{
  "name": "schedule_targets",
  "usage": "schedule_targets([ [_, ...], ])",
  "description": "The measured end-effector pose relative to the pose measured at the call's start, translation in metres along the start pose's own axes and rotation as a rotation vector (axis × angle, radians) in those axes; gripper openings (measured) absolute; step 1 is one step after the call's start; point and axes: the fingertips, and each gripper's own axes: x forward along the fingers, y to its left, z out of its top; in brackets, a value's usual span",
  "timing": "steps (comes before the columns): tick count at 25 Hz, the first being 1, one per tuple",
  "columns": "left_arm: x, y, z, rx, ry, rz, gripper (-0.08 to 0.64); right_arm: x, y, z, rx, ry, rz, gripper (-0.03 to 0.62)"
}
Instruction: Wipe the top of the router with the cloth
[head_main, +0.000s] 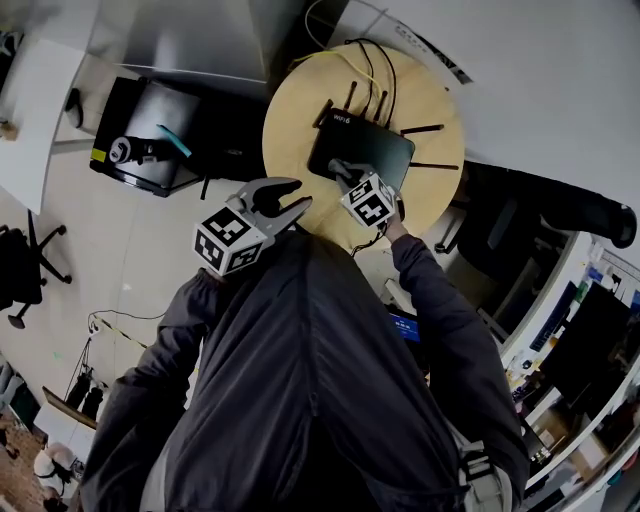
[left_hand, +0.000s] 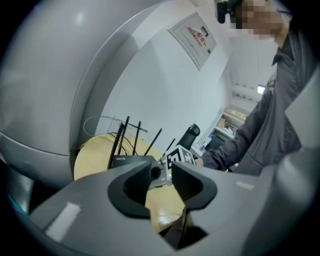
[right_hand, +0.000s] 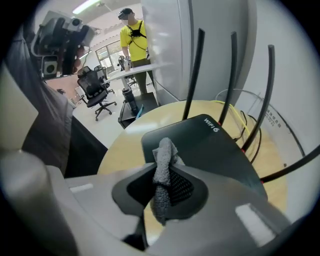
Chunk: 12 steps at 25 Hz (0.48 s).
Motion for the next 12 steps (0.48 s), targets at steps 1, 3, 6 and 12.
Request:
schedule_targets([
  [1,0.001,0.0,0.0,0.002,0.003,-0.005,0.115,0.0,0.007,-0.003,0.008,-0.003,0.007,0.034],
  [3,0.004,0.0,0.0,0.006,0.009,-0.014,0.112,0.001,0.015,-0.005,0.008,-0.008,0.006,0.034],
  [6,0.008,-0.002,0.001,0.013,0.017,-0.025,0.104,0.002,0.016,-0.006,0.018,-0.001,0.038,0.034],
  [12,0.006,0.001,0.003,0.02,0.012,-0.01,0.082,-0.01,-0.05,0.006,0.101,-0.048,-0.045,0.034],
])
